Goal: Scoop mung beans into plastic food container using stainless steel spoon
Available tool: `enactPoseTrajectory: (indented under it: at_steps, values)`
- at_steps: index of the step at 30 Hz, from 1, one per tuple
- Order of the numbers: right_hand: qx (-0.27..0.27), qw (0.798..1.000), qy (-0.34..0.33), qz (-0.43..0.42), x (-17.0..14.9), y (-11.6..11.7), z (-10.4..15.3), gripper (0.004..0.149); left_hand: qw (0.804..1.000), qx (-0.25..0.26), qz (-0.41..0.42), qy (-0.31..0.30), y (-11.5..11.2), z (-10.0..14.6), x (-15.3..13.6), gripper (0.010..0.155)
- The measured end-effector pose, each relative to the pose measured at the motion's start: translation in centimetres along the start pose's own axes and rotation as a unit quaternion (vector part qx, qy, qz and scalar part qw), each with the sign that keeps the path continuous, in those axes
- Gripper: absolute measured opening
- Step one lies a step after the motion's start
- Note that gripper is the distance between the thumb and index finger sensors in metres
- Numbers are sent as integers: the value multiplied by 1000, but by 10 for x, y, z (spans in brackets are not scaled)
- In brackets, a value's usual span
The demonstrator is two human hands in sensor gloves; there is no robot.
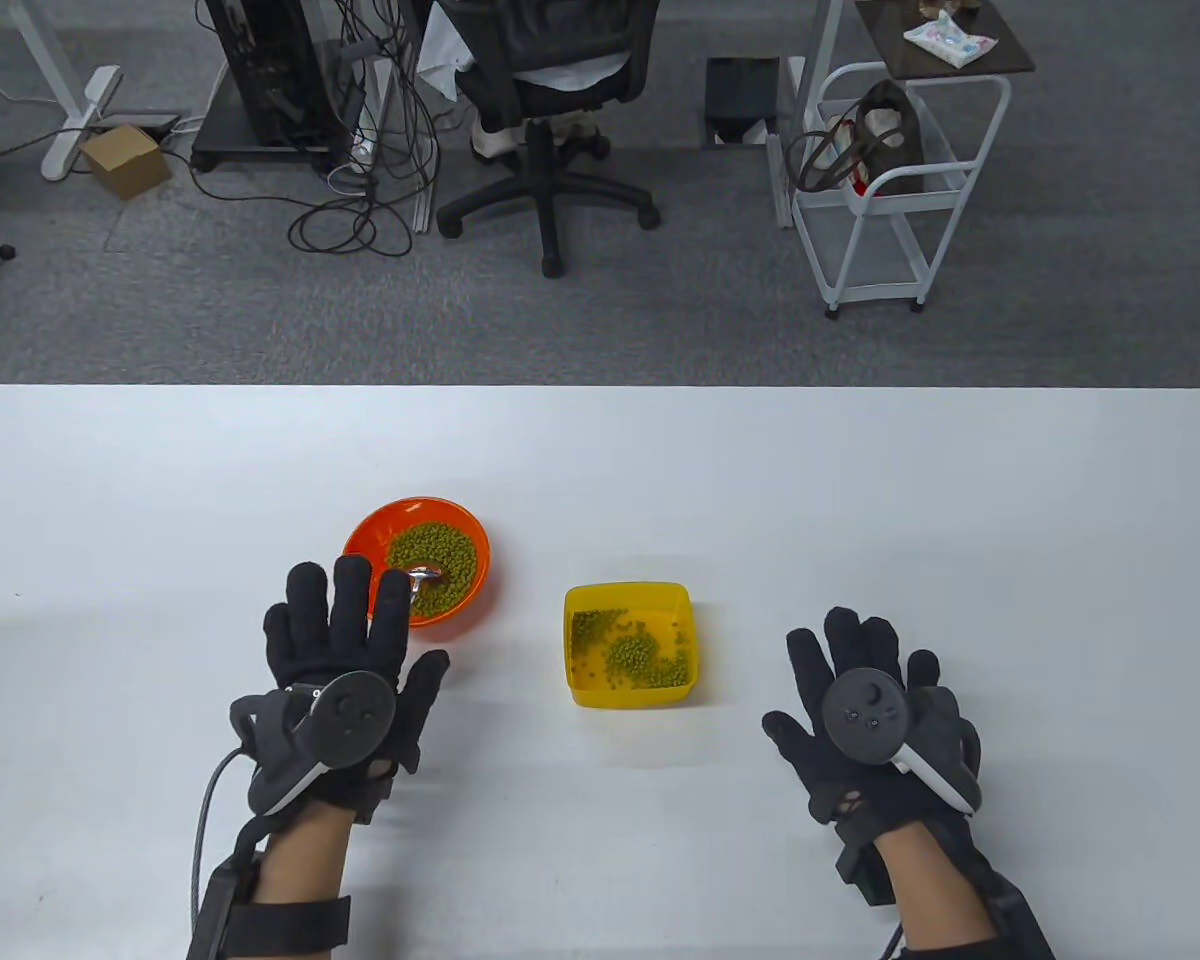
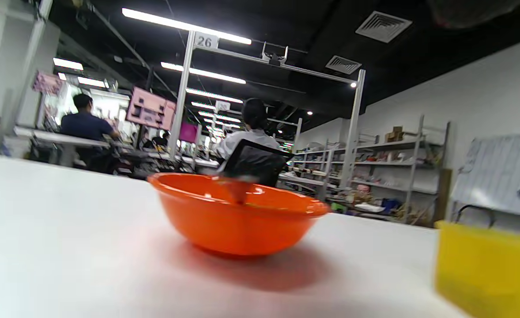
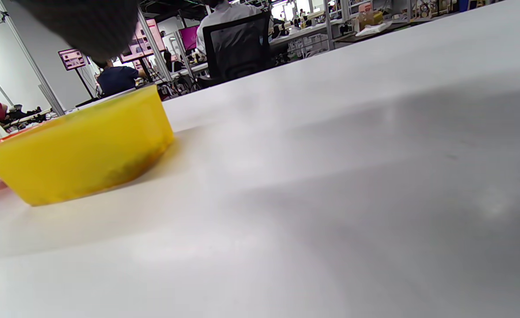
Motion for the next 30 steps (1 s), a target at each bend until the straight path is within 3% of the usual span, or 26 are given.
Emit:
enactPoseTrajectory:
  at_steps: [3, 14, 30]
  values:
    - [-1, 1000, -2, 1, 0, 0, 0, 81, 998, -40, 39, -18, -6, 0, 11, 82]
    - [-13, 1000, -24, 12, 8, -2, 1, 79, 989, -143, -35, -23, -50, -11, 41, 79]
    - [1, 999, -24, 23, 10, 3, 2, 80, 990, -140, -31, 2, -50, -15, 29, 76]
Point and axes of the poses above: the tracker on the back of each hand, its own x axis roughly to the thumb side, its own z axis roughly from the fingertips to the wrist, y = z × x, the point moved 4 cm from there along -z, roughly from the wrist to the fingertips, and after that the axes turned 14 degrees about -x, right-handed, at the moved point
